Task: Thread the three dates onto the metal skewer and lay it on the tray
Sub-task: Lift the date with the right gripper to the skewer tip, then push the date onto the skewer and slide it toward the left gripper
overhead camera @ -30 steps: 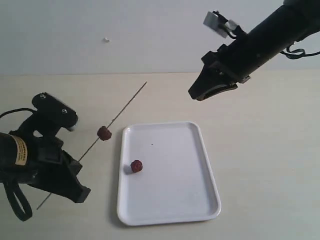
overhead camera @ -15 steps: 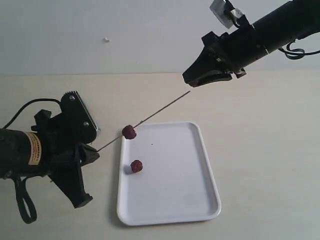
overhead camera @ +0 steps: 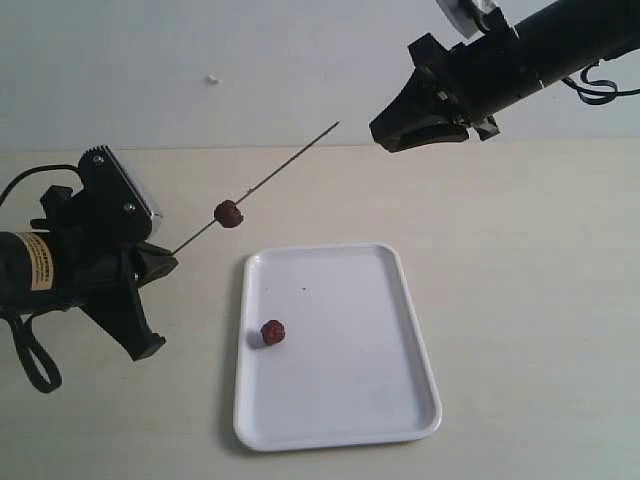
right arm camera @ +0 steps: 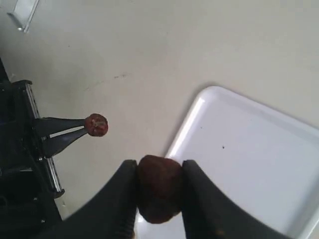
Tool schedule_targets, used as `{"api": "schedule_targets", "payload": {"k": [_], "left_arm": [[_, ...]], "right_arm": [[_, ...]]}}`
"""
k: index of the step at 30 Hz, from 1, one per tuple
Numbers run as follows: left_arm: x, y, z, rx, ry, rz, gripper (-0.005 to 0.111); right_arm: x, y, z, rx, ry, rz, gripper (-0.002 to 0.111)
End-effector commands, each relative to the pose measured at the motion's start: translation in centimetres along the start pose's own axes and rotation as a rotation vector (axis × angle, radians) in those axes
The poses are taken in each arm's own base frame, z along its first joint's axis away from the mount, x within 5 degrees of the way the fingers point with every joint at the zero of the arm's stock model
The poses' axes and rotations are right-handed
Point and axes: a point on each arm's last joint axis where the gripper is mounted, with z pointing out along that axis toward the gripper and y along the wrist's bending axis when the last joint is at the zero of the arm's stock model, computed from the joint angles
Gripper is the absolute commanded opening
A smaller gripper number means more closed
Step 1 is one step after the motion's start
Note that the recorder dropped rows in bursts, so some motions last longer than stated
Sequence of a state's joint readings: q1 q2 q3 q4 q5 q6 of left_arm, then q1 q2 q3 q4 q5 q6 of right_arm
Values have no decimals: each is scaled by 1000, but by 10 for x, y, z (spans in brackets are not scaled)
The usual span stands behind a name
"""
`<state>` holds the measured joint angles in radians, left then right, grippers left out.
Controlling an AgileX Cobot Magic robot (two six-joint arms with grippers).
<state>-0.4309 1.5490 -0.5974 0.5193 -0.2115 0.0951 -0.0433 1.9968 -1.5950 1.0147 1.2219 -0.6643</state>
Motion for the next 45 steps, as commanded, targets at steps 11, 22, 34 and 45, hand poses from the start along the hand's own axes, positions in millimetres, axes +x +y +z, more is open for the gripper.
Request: {"api": "schedule_targets", "payload": {"k": [11, 22, 34, 45], "left_arm": [[4, -9, 19, 49, -73, 26, 0], [3, -9, 19, 48, -80, 44, 0], [4, -9, 19, 48, -78, 60, 0], [4, -8, 19, 41, -79, 57, 0]], "right_arm": [[-6, 8, -4, -50, -52, 34, 28], [-3, 5, -4, -17, -27, 37, 28], [-3, 5, -4, -17, -27, 42, 27], [-5, 8, -4, -46, -48, 59, 27]]}}
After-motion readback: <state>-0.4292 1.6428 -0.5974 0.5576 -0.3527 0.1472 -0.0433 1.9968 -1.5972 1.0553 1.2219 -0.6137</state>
